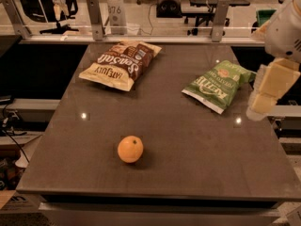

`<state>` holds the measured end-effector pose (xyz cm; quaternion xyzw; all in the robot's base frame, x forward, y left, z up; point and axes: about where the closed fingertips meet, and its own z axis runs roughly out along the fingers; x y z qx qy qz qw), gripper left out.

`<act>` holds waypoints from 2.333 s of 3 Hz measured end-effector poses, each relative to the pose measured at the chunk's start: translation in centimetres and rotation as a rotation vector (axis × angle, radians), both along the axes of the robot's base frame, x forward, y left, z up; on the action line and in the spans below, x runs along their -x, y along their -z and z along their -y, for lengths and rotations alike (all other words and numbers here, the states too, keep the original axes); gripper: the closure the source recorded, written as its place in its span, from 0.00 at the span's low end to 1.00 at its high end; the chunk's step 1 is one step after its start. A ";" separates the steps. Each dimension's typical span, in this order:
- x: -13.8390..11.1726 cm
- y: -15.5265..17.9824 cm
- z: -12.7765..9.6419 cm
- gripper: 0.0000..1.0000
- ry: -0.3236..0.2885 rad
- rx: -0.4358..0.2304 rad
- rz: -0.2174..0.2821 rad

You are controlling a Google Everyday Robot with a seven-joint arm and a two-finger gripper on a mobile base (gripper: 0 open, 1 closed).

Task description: Pick brown chip bag

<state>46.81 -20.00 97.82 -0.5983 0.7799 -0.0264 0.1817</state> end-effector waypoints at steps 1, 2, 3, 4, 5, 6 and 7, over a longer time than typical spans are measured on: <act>-3.2 0.2 -2.0 0.00 0.003 -0.059 0.003; -7.1 0.6 -4.3 0.00 0.024 -0.122 -0.004; -10.7 1.4 -7.1 0.00 0.067 -0.163 -0.017; -14.1 2.4 -9.9 0.00 0.129 -0.193 -0.052; -16.9 3.5 -13.1 0.00 0.213 -0.216 -0.094; -19.0 5.0 -15.1 0.00 0.286 -0.219 -0.119; -20.8 6.4 -17.1 0.00 0.356 -0.209 -0.132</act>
Offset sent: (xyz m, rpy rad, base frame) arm 0.1210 0.0737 -0.0101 0.2076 0.0231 -0.0622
